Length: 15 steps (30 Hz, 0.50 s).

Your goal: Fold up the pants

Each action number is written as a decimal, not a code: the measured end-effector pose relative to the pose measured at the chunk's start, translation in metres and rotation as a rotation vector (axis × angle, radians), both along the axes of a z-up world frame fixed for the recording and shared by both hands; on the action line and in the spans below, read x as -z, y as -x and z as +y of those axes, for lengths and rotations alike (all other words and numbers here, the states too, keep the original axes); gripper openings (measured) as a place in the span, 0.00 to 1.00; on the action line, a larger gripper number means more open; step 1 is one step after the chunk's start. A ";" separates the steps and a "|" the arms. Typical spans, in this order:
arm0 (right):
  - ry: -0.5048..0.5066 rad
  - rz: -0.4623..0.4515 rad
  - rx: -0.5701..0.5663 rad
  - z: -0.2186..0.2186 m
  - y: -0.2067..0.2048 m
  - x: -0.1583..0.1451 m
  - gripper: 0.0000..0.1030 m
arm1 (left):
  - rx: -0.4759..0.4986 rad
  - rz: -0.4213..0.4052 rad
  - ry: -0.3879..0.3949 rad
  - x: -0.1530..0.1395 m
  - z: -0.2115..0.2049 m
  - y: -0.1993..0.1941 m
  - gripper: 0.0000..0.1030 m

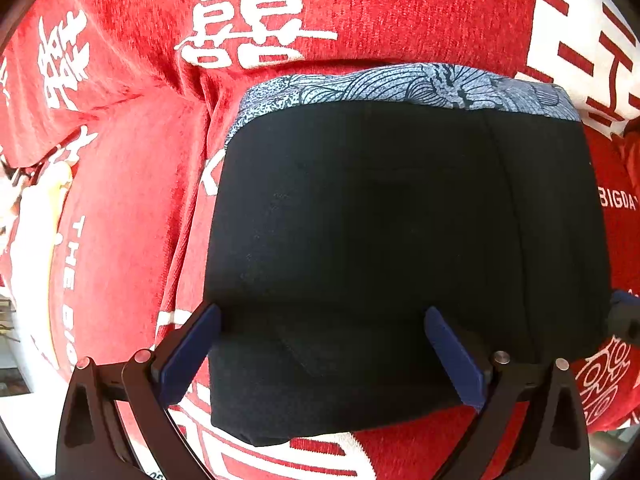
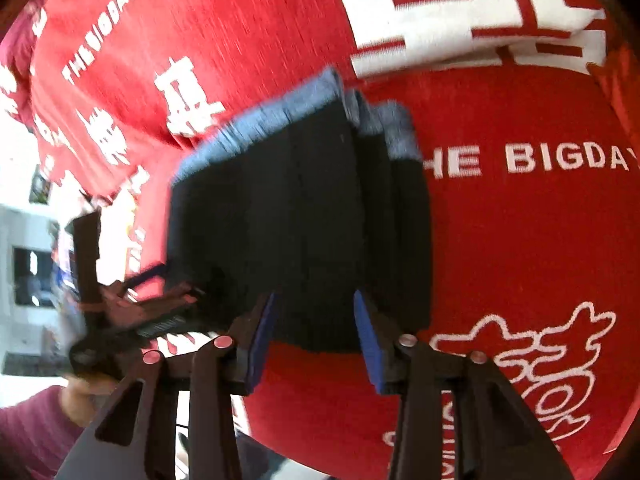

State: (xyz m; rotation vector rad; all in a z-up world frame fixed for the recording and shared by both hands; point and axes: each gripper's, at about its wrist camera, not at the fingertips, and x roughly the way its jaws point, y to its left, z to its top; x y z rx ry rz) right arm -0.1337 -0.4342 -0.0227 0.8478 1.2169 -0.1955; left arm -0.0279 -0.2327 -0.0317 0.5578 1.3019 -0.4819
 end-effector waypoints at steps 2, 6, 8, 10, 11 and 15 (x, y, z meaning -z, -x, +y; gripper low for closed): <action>-0.004 -0.006 -0.002 -0.001 0.002 0.003 0.42 | -0.002 -0.009 -0.004 0.000 0.000 0.002 0.99; -0.004 -0.008 -0.037 0.000 0.001 0.007 0.42 | -0.018 -0.017 -0.009 0.000 0.000 0.003 0.99; 0.000 -0.006 -0.050 0.001 0.000 0.008 0.42 | -0.025 -0.024 -0.013 0.000 -0.001 0.002 0.99; 0.004 -0.005 -0.059 0.002 -0.002 0.009 0.42 | -0.033 -0.028 -0.016 -0.001 -0.001 0.005 0.99; 0.004 -0.007 -0.057 0.002 -0.002 0.010 0.42 | -0.035 -0.029 -0.018 -0.001 -0.001 0.006 0.99; 0.002 -0.017 -0.048 0.001 -0.001 0.010 0.42 | -0.037 -0.030 -0.029 -0.001 -0.002 0.006 0.99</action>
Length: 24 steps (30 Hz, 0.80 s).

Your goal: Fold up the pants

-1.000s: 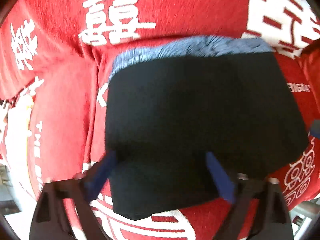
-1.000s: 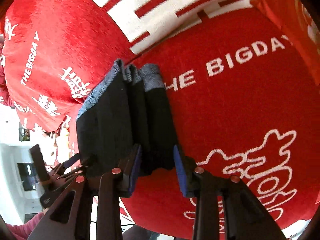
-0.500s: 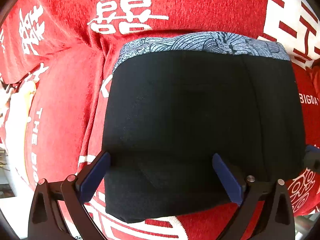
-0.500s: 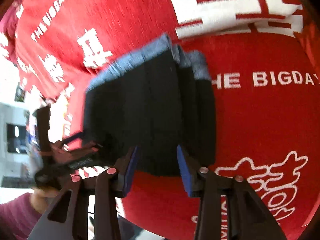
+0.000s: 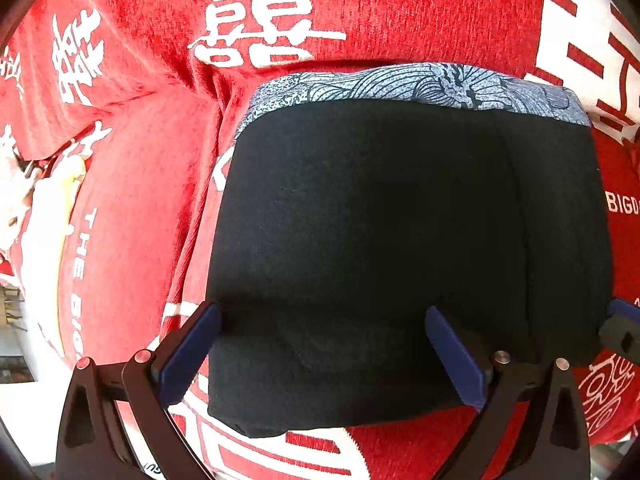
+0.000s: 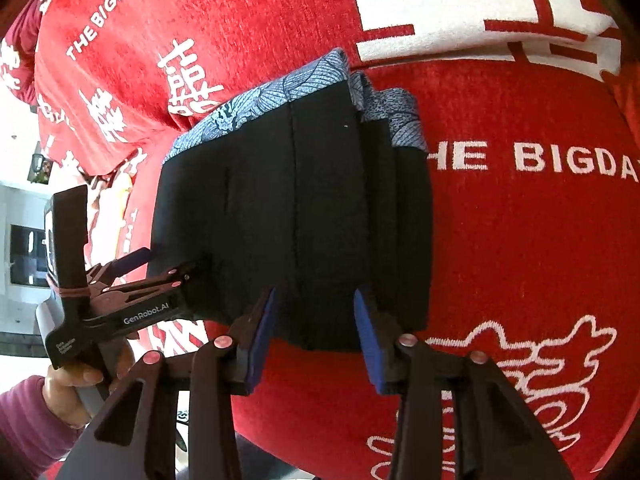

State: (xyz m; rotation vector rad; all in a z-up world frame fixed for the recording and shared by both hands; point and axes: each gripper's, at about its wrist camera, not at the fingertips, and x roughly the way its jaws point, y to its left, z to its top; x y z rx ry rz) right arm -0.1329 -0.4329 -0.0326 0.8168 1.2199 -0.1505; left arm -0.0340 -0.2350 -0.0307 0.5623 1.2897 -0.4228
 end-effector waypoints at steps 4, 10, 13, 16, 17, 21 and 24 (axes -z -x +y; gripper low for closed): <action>-0.007 -0.003 0.006 -0.001 0.001 0.000 0.42 | 0.008 -0.005 -0.001 0.001 -0.001 0.000 0.99; -0.009 -0.009 -0.003 -0.001 0.002 0.001 0.43 | -0.004 -0.008 -0.001 0.000 0.000 0.001 0.99; -0.009 -0.012 0.001 -0.001 0.002 0.001 0.43 | -0.004 -0.008 0.001 0.000 0.002 0.000 0.99; -0.011 -0.018 0.009 -0.001 0.004 0.000 0.43 | -0.004 -0.005 0.000 -0.001 0.003 0.000 0.99; -0.015 -0.019 0.016 -0.002 0.004 -0.001 0.43 | -0.005 -0.004 0.000 -0.003 0.003 -0.001 0.99; -0.029 0.005 0.046 -0.008 0.006 -0.006 0.58 | 0.000 -0.036 -0.015 -0.014 0.003 -0.004 0.99; -0.021 0.020 0.092 -0.019 0.015 -0.010 0.66 | 0.016 -0.060 -0.015 -0.024 0.006 -0.015 0.99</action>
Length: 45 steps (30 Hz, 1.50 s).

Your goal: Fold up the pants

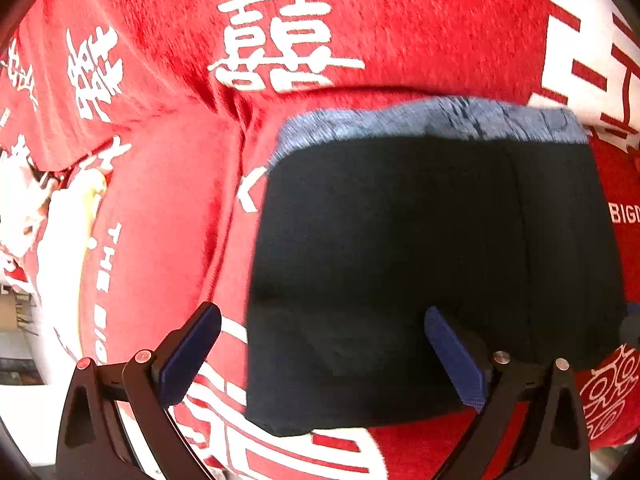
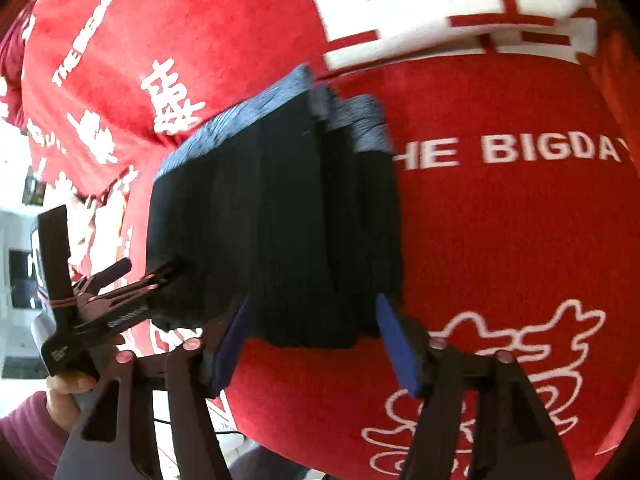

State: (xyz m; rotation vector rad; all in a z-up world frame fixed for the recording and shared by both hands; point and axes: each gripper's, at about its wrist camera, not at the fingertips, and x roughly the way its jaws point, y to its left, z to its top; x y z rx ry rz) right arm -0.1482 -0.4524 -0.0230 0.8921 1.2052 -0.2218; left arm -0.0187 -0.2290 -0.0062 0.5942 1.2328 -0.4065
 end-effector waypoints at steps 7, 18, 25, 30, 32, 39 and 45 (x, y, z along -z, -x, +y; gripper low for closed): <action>-0.048 0.039 0.103 -0.027 0.022 0.014 0.66 | -0.038 0.044 0.011 0.004 0.016 -0.038 0.99; -0.131 -0.016 0.149 -0.047 0.020 0.021 0.75 | -0.022 0.112 0.086 0.008 0.029 -0.069 0.99; -0.185 -0.056 0.095 -0.050 0.000 0.030 0.77 | -0.049 0.224 0.220 0.010 0.043 -0.095 0.99; -0.245 -0.084 0.039 -0.054 -0.013 0.048 0.78 | -0.042 0.402 0.327 0.032 0.047 -0.111 0.99; -0.290 -0.116 0.024 -0.058 -0.017 0.056 0.78 | 0.003 0.459 0.351 0.042 0.041 -0.110 0.99; -0.366 -0.159 -0.031 -0.060 -0.036 0.078 0.80 | 0.093 0.516 0.371 0.065 0.017 -0.102 0.99; -0.412 -0.160 0.003 -0.065 -0.046 0.092 0.79 | 0.050 0.548 0.391 0.077 0.005 -0.097 1.00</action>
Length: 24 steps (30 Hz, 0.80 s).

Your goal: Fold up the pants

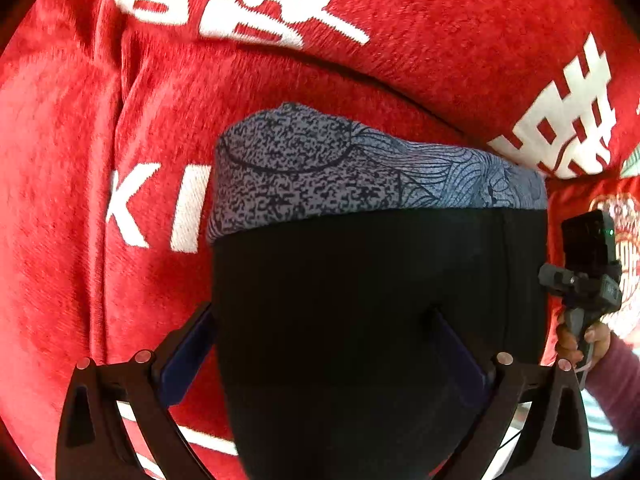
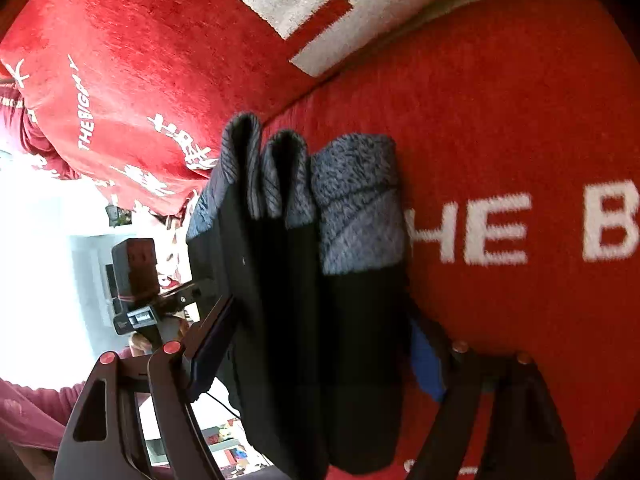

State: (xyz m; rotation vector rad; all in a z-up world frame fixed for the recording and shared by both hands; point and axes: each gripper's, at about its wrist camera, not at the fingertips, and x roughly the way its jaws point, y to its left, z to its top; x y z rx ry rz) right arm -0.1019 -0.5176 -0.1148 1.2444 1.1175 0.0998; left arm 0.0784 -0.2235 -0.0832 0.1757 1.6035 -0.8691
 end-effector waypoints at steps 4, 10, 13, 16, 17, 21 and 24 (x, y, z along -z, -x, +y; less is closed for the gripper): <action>0.021 0.034 -0.014 0.003 -0.007 -0.002 0.71 | -0.022 -0.037 0.018 -0.008 0.001 0.007 0.87; 0.030 0.021 0.012 0.008 -0.003 -0.022 0.41 | -0.004 -0.089 0.020 -0.039 -0.001 0.023 0.61; 0.027 0.001 0.020 0.013 0.000 -0.035 0.41 | -0.005 -0.104 0.022 -0.052 0.003 0.029 0.58; 0.000 -0.025 0.044 0.023 0.006 -0.051 0.41 | -0.010 -0.116 0.018 -0.068 0.015 0.035 0.58; -0.008 -0.031 0.047 0.026 0.009 -0.055 0.41 | -0.012 -0.119 0.018 -0.073 0.021 0.036 0.58; -0.037 -0.042 0.048 0.045 0.024 -0.074 0.41 | -0.009 -0.128 0.008 -0.092 0.039 0.051 0.58; -0.065 -0.043 0.055 0.060 0.035 -0.080 0.41 | 0.011 -0.134 -0.009 -0.104 0.056 0.063 0.58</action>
